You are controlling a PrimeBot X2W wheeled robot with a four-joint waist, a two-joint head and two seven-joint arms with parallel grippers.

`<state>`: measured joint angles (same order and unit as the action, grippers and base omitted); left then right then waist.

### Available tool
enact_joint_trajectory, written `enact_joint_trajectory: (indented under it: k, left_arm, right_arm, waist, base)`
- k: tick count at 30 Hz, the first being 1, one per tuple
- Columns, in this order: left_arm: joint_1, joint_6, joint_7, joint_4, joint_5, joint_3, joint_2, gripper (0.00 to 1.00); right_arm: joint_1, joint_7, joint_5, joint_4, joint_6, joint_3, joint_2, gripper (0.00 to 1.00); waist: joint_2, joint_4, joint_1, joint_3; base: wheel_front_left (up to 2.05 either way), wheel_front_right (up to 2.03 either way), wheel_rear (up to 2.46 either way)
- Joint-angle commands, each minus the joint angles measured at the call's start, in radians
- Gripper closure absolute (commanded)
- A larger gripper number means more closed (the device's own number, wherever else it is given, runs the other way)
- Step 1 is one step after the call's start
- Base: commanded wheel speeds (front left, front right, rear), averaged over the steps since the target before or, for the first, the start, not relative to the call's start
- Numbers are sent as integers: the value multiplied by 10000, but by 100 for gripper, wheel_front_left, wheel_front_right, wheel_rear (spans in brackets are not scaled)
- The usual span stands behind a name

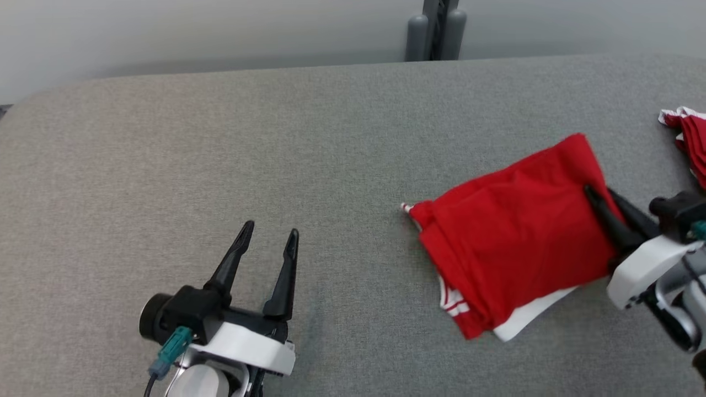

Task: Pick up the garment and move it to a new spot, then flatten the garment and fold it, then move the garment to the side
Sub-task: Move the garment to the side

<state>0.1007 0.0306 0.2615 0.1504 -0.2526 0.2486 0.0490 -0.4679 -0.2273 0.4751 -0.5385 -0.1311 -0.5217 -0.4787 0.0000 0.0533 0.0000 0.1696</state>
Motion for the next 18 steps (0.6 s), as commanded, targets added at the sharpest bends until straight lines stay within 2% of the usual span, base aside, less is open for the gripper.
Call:
enact_joint_trajectory:
  k: [1,5,6,13,18]
  left_arm:
    - [311,65,38,-19,71,85,38,0]
    - [1050,231,38,26,305,499,40,0]
    - [1386,310,38,60,473,691,41,0]
    - [2503,593,37,-166,943,1199,41,0]
    - [3337,827,37,-187,1357,1520,65,0]
  right_arm:
    - [-254,82,-109,170,7,80,-258,100]
    - [-852,555,-309,945,7,205,-1218,100]
    - [-1116,796,-375,1275,7,251,-1653,100]
    - [-2104,1402,-232,2162,7,596,-2993,100]
    - [-2769,1561,-36,2260,7,1067,-3690,100]
  waist:
    - [0,-328,0,380]
    - [0,-742,0,974]
    - [0,-979,0,1201]
    - [0,-1793,0,2312]
    - [0,-2192,0,3176]
  base:
    - [0,0,0]
    - [0,0,0]
    - [0,0,0]
    - [0,0,0]
    - [0,0,0]
